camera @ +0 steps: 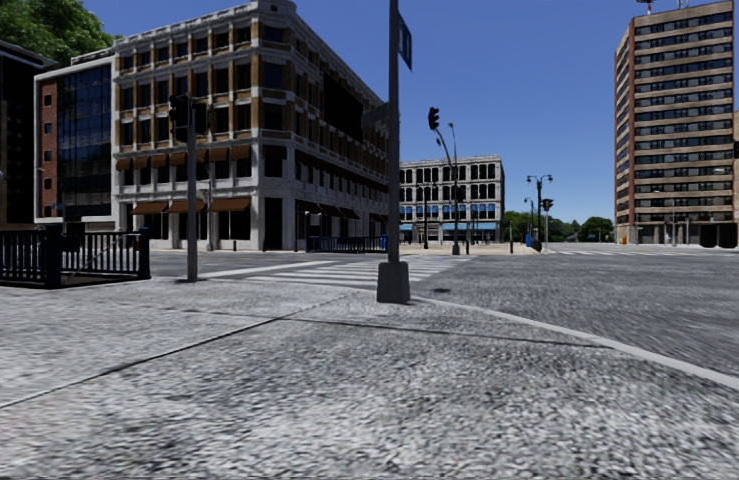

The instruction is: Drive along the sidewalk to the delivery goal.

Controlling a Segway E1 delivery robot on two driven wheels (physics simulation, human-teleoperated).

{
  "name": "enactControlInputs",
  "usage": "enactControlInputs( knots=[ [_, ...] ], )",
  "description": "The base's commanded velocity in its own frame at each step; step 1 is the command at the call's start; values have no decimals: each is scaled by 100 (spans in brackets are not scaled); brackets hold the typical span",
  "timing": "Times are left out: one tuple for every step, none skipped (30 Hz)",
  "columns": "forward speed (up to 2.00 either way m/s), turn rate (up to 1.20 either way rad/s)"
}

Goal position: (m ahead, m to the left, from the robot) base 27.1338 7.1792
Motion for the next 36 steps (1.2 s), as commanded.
enactControlInputs(
  knots=[
    [146, 0],
    [146, 0],
    [146, 0],
    [146, 0],
    [146, 0],
    [146, 0],
    [146, 0],
    [146, 0],
    [146, 0],
    [146, 0],
    [146, 0],
    [146, 0],
    [146, 0],
    [146, 0],
    [146, 0],
    [146, 5],
    [146, 27],
    [146, 54],
    [146, 72],
    [146, 72],
    [146, 85],
    [146, 91],
    [146, 91],
    [146, 93],
    [146, 94],
    [146, 95],
    [146, 96],
    [146, 96],
    [146, 97],
    [146, 98],
    [146, 99],
    [146, 99],
    [146, 99],
    [146, 99],
    [146, 99],
    [146, 99]
  ],
)
